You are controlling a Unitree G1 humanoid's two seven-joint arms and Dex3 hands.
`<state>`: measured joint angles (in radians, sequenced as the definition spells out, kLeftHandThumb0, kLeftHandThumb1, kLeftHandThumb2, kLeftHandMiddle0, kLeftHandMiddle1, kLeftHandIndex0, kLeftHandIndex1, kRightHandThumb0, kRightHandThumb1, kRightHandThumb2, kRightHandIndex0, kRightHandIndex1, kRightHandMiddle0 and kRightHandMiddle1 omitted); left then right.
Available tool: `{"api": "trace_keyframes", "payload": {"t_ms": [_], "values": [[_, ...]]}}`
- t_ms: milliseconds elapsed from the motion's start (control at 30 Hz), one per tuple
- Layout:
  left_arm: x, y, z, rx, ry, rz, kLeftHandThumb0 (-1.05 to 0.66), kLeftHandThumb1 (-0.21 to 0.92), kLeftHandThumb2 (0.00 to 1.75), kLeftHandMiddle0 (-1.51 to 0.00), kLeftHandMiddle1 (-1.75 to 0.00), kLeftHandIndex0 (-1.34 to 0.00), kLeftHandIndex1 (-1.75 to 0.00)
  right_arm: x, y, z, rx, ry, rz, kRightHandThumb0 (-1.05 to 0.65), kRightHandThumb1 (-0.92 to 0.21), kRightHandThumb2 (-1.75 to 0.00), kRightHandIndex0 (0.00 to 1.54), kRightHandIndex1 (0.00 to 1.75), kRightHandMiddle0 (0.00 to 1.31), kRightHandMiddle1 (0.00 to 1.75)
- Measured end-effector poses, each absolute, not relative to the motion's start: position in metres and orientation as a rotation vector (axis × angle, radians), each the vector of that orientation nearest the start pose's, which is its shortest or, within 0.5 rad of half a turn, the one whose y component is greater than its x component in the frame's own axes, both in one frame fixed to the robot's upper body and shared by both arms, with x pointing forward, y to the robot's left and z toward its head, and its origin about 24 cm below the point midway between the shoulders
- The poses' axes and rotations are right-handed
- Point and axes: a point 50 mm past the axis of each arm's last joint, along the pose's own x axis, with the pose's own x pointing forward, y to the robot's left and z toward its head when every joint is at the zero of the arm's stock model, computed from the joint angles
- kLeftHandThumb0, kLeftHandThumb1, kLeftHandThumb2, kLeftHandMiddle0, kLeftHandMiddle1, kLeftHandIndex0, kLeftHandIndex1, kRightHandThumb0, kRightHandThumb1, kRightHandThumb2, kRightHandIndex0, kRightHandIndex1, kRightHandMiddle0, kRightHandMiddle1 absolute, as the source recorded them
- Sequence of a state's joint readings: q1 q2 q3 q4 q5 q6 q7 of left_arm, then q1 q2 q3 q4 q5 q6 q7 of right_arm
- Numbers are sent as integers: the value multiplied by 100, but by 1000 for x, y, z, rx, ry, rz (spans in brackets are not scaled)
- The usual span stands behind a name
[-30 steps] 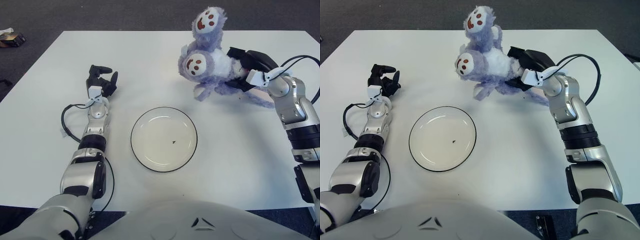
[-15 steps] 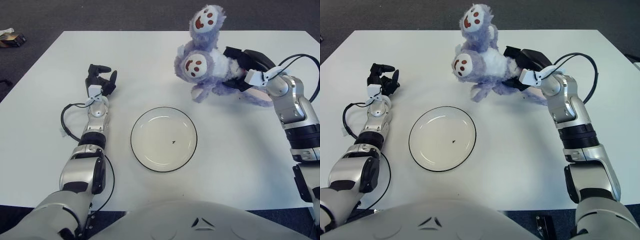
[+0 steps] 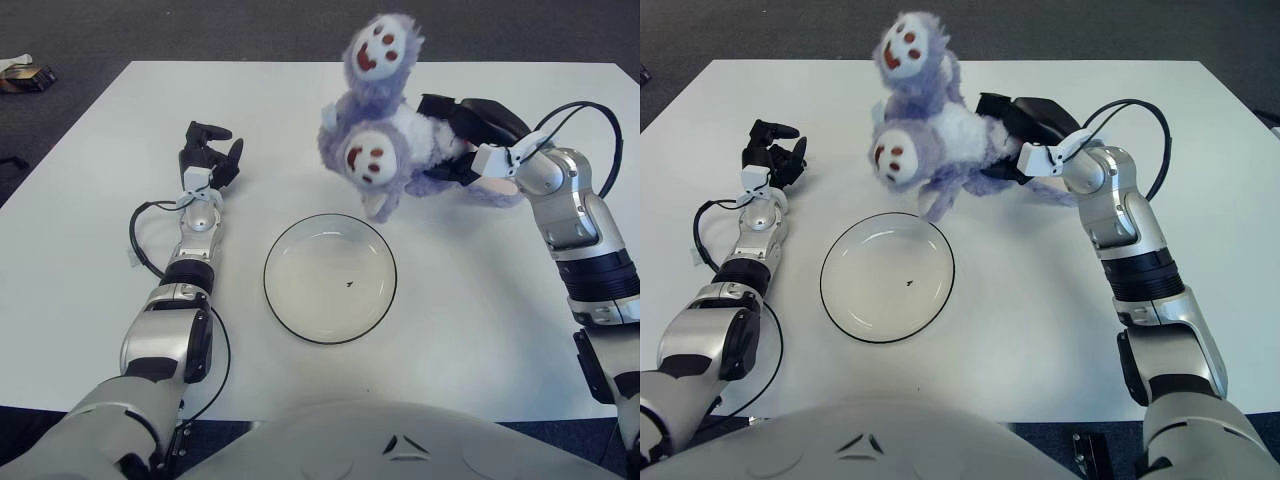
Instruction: Put the doll into the plate.
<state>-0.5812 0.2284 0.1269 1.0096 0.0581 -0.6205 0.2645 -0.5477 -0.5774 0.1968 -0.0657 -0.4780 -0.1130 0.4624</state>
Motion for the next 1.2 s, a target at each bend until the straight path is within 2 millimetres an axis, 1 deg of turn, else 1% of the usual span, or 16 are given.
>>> {"api": "trace_keyframes", "payload": {"t_ms": [133,267,500,767,1033,1200], "values": [[338,213,55,192,-226,292,-36,92,33,-63,-175,-40,-154,304,-139,199,-1227,-428,557,-40,-51,-106,80,175,45,175],[338,213,55,191,-230,291,-36,92,33,-63,-175,-40,-154,295,-130,203,-1215,-444,596,-40,-52,-105,79,175,45,175],[338,211,56,186,-238,288,-36,92,33,-63,-175,-40,-154,290,-125,206,-1207,-454,615,-40,-53,-104,78,175,44,175],[338,208,57,186,-244,280,-36,92,33,-63,-175,-40,-154,285,-115,201,-1217,-469,722,-40,-54,-102,77,175,43,175],[339,206,57,184,-249,275,-36,92,33,-63,-175,-40,-154,281,-112,201,-1210,-490,747,-40,-55,-102,74,175,43,175],[338,206,57,187,-250,274,-36,92,33,-64,-175,-40,-154,273,-103,191,-1206,-503,807,-39,-55,-101,73,175,42,175]]}}
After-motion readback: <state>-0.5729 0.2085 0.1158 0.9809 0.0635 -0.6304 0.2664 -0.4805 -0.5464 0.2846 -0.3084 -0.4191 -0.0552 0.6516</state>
